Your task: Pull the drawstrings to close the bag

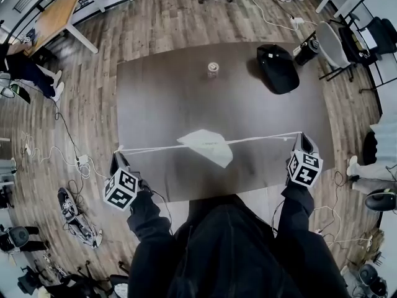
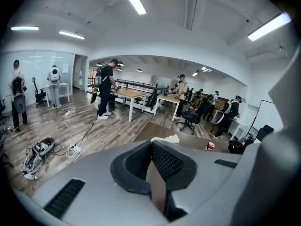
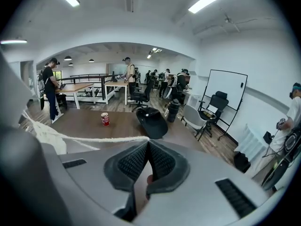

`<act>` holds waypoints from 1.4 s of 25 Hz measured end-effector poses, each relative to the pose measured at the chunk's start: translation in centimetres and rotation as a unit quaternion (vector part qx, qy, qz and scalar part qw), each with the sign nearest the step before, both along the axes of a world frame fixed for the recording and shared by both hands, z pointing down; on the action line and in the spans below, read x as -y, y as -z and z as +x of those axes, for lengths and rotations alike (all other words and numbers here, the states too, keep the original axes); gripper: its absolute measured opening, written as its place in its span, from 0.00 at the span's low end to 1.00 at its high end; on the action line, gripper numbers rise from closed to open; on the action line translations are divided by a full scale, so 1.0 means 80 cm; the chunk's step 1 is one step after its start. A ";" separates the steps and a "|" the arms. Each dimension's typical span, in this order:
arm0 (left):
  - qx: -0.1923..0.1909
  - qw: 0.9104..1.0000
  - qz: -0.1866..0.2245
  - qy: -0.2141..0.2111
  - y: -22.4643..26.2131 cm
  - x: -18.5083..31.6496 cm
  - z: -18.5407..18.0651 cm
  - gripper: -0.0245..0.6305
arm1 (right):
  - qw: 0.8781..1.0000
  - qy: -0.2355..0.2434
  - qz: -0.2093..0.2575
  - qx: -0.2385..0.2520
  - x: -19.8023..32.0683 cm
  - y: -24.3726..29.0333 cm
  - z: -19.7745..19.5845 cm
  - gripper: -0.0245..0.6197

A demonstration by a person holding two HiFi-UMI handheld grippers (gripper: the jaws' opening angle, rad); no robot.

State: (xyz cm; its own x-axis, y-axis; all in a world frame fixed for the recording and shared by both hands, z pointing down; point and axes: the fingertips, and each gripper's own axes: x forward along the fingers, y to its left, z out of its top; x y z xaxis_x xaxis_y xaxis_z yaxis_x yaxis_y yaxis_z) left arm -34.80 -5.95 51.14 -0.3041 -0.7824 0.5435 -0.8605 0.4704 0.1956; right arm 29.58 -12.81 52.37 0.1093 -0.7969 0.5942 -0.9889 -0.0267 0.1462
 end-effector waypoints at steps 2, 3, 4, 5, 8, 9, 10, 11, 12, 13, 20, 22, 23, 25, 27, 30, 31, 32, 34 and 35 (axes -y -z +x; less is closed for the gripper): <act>-0.004 1.000 -0.002 -0.023 -0.008 0.010 0.020 0.09 | 1.000 0.008 0.003 0.009 0.004 -0.002 -0.010 0.07; -0.005 0.999 -0.003 -0.036 -0.011 0.016 0.030 0.09 | 1.000 0.014 0.004 0.012 0.006 -0.003 -0.018 0.07; -0.007 0.999 -0.004 -0.049 -0.015 0.022 0.039 0.09 | 1.000 0.024 0.005 0.014 0.008 -0.003 -0.027 0.07; -0.008 0.998 -0.005 -0.063 -0.018 0.028 0.050 0.09 | 0.999 0.035 0.006 0.016 0.010 -0.004 -0.037 0.07; -0.017 0.994 -0.012 -0.105 -0.033 0.041 0.088 0.09 | 0.997 0.074 0.004 0.028 0.013 -0.011 -0.075 0.07; -0.020 0.992 -0.016 -0.122 -0.040 0.044 0.104 0.09 | 0.996 0.089 0.002 0.032 0.012 -0.015 -0.090 0.07; -0.022 0.990 -0.021 -0.140 -0.046 0.047 0.120 0.09 | 0.994 0.105 0.000 0.036 0.011 -0.019 -0.107 0.07; -0.025 0.987 -0.025 -0.158 -0.053 0.049 0.136 0.09 | 0.992 0.121 -0.002 0.040 0.010 -0.023 -0.124 0.07; -0.026 0.984 -0.030 -0.174 -0.059 0.052 0.152 0.09 | 0.989 0.139 -0.003 0.044 0.010 -0.027 -0.143 0.07; -0.027 0.981 -0.034 -0.190 -0.065 0.056 0.167 0.09 | 0.987 0.156 -0.004 0.049 0.010 -0.031 -0.162 0.07; -0.040 0.966 -0.077 -0.244 -0.109 0.056 0.235 0.09 | 0.962 0.256 -0.030 0.090 0.004 -0.067 -0.274 0.07; -0.042 0.962 -0.088 -0.254 -0.121 0.054 0.245 0.09 | 0.956 0.272 -0.040 0.102 -0.001 -0.078 -0.295 0.07; -0.044 0.960 -0.093 -0.259 -0.127 0.054 0.249 0.09 | 0.953 0.278 -0.044 0.108 -0.003 -0.083 -0.304 0.07; -0.046 0.957 -0.102 -0.268 -0.141 0.052 0.256 0.09 | 0.948 0.289 -0.054 0.122 -0.008 -0.094 -0.318 0.07; -0.048 0.953 -0.112 -0.276 -0.154 0.050 0.262 0.09 | 0.941 0.303 -0.067 0.137 -0.015 -0.108 -0.334 0.07; -0.051 0.946 -0.130 -0.291 -0.178 0.047 0.271 0.09 | 0.930 0.319 -0.103 0.154 -0.031 -0.140 -0.354 0.07; -0.051 0.944 -0.137 -0.296 -0.185 0.045 0.274 0.09 | 0.927 0.320 -0.117 0.159 -0.036 -0.151 -0.358 0.07; -0.053 0.942 -0.144 -0.299 -0.192 0.043 0.276 0.09 | 0.924 0.320 -0.129 0.164 -0.041 -0.162 -0.362 0.07; -0.056 0.938 -0.154 -0.305 -0.203 0.039 0.281 0.09 | 0.918 0.324 -0.151 0.169 -0.050 -0.182 -0.366 0.07; -0.057 0.937 -0.159 -0.307 -0.209 0.038 0.283 0.09 | 0.916 0.326 -0.161 0.169 -0.053 -0.190 -0.366 0.07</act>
